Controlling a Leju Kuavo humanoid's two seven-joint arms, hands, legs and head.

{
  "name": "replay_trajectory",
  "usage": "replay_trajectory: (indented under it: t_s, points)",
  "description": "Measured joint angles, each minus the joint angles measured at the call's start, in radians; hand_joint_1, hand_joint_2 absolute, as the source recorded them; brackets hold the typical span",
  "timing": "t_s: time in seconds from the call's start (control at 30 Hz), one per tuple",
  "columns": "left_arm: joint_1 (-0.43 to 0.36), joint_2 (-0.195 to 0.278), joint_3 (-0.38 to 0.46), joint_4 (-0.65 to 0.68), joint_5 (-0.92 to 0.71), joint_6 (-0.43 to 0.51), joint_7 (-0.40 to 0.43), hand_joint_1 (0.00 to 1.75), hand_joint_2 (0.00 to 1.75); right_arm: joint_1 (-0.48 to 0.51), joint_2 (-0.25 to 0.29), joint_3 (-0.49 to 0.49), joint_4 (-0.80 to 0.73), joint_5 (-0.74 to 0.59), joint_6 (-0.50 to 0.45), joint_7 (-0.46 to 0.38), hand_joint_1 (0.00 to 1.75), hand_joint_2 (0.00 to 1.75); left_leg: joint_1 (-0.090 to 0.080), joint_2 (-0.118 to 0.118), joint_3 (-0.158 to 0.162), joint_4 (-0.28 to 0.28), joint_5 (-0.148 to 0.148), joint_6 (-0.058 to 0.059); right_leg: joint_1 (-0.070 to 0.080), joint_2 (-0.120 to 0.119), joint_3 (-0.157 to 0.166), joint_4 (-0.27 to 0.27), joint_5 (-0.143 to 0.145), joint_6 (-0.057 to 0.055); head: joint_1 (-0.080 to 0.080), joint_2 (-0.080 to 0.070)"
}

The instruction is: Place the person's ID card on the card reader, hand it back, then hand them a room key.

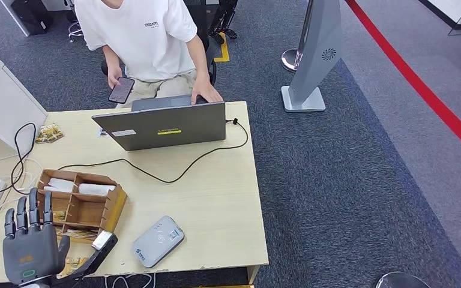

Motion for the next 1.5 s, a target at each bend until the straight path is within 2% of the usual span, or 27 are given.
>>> replay_trajectory:
  t_s: [0.37,0.57,0.77,1.2,1.5]
  points:
    - [-0.019,0.004,-0.043,0.052,0.0,-0.003,0.008,0.0,1.75,0.0,0.0,0.0,0.0,0.002,0.001,0.0,0.0,1.75,0.0,0.0,0.0,0.0,0.0,0.0,0.0,0.0,0.0,0.0,0.0,0.0,0.0,0.0]
    - [-0.023,0.008,-0.087,0.058,0.0,-0.036,0.034,0.0,1.75,0.0,0.0,0.0,0.0,0.002,0.001,-0.002,0.0,1.75,0.0,0.0,0.0,0.0,0.0,0.0,0.0,0.0,0.0,0.0,0.0,0.0,0.0,0.0]
    - [-0.029,-0.002,-0.118,0.083,0.0,-0.068,0.019,0.0,1.75,0.0,0.0,0.0,0.0,0.003,0.001,-0.002,0.0,1.75,0.0,0.0,0.0,0.0,0.0,0.0,0.0,0.0,0.0,0.0,0.0,0.0,0.0,0.0]
    - [-0.037,-0.035,-0.126,0.118,0.0,-0.1,0.0,0.0,1.75,0.0,0.0,0.0,0.0,0.005,0.001,-0.003,0.0,1.75,0.0,0.0,0.0,0.0,0.0,0.0,0.0,0.0,0.0,0.0,0.0,0.0,0.0,0.0]
    - [-0.032,-0.041,-0.128,0.118,0.0,-0.177,0.023,0.0,1.75,0.0,0.0,0.0,0.0,0.004,0.0,0.0,0.0,1.75,0.0,0.0,0.0,0.0,0.0,0.0,0.0,0.0,0.0,0.0,0.0,0.0,0.0,0.0]
